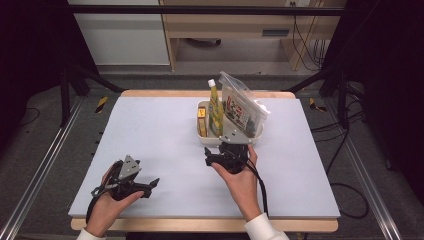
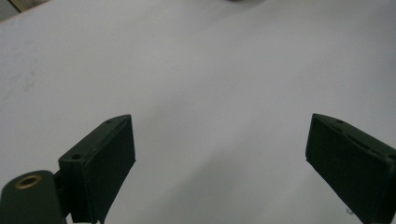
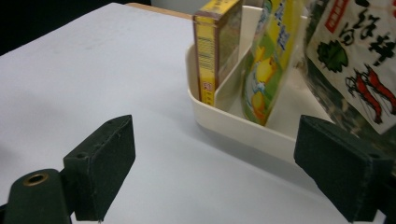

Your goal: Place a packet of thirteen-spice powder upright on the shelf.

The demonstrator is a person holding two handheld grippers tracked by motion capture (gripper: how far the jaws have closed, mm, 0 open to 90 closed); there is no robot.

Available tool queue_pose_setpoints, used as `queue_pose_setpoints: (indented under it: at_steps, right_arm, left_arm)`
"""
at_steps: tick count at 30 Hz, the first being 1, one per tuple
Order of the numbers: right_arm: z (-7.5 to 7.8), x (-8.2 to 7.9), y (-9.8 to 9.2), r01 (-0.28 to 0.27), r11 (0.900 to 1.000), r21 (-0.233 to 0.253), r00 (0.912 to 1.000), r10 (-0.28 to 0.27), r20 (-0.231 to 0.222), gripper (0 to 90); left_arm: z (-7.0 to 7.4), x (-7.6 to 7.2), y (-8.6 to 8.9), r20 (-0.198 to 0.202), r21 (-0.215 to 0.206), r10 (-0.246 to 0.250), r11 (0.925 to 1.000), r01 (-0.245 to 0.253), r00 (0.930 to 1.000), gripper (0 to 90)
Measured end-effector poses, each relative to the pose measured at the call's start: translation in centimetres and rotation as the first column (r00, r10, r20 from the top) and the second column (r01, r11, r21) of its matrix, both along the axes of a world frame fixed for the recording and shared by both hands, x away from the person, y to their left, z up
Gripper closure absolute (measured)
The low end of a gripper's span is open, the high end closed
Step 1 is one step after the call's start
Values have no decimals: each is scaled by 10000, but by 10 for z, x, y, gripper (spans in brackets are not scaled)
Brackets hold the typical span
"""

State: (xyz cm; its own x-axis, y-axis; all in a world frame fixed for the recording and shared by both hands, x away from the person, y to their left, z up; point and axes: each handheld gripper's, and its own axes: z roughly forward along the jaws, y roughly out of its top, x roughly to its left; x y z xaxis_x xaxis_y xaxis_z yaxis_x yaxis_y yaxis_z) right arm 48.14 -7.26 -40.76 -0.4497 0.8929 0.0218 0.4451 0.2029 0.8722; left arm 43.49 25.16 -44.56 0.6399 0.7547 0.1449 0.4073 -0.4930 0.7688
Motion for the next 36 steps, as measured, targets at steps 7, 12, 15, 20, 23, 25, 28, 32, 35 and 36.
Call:
queue_pose_setpoints:
  at_steps: [7, 12, 15, 20, 23, 25, 28, 32, 35, 36]
  right_arm:
    - [-2, -6, -25, 124, 9999, 116, 9999, -123, -85, 109]
    - [-5, -12, -44, 99, 9999, 49, 9999, -98, -62, 89]
    - [-7, -15, -55, 169, 9999, 36, 9998, -169, -59, 84]
    - [-10, -18, -74, 367, 9993, 91, 9991, -365, -233, 80]
    - [-12, -19, -84, 509, 9987, 68, 9982, -507, -323, 79]
    - [-15, -19, -91, 673, 9977, 22, 9970, -671, -388, 86]
    - [-20, -19, -97, 832, 9962, -260, 9952, -844, -487, 102]
    - [-29, -19, -109, 1075, 9931, -473, 9916, -1105, -669, 117]
    - [-35, -18, -118, 1182, 9921, -419, 9895, -1212, -784, 121]
    - [-38, -19, -121, 1248, 9914, -404, 9883, -1278, -837, 122]
  left_arm:
    - [0, 1, 1, -71, 22, 40, 10000, -40, 10000, 73]
    - [0, 1, 3, -60, 10, 74, 10000, -73, 10000, 68]
    - [0, 1, 4, -32, 22, 87, 10000, -86, 10000, 65]
    - [1, 1, 8, 81, -79, 134, 9999, -134, 9999, 58]
    - [1, 1, 10, 75, -35, 148, 9999, -148, 9999, 57]
    - [1, 1, 11, 165, -78, 164, 9998, -163, 9997, 57]
    - [2, 1, 13, 231, -106, 180, 9998, -178, 9996, 57]
    - [3, 2, 17, 366, -56, 322, 9995, -320, 9988, 57]
    - [1, 4, 20, 397, 52, 589, 9982, -591, 9975, 57]
    - [1, 4, 21, 422, 88, 635, 9979, -639, 9971, 57]
